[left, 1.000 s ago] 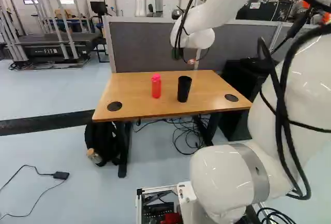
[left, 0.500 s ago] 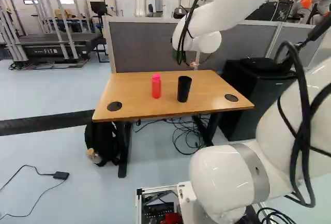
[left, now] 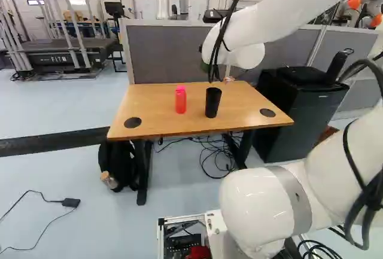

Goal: Pick up the green bottle from the table

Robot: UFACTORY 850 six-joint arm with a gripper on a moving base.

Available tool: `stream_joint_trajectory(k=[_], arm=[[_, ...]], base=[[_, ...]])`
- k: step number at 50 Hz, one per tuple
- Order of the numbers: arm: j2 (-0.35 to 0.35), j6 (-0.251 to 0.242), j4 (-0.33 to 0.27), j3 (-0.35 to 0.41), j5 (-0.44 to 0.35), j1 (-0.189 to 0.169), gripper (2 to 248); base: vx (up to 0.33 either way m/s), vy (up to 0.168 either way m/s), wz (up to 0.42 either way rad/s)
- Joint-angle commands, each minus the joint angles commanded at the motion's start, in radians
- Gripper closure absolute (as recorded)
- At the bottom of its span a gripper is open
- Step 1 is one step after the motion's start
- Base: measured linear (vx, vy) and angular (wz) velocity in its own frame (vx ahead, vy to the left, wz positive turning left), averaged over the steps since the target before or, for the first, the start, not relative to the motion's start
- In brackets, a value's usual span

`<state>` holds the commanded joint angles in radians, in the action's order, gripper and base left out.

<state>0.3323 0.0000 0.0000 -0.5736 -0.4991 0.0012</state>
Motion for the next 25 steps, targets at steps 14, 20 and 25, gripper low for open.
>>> stream_joint_trajectory(k=[14,20,25], arm=[[0.0,0.0,0.0,0.0,0.0,0.0,126],[0.0,0.0,0.0,0.0,0.0,0.0,126],[0.0,0.0,0.0,0.0,0.0,0.0,126]], base=[[-0.079,-0.002,0.001],[-0.123,-0.002,-0.002],[-0.12,-0.003,-0.002]])
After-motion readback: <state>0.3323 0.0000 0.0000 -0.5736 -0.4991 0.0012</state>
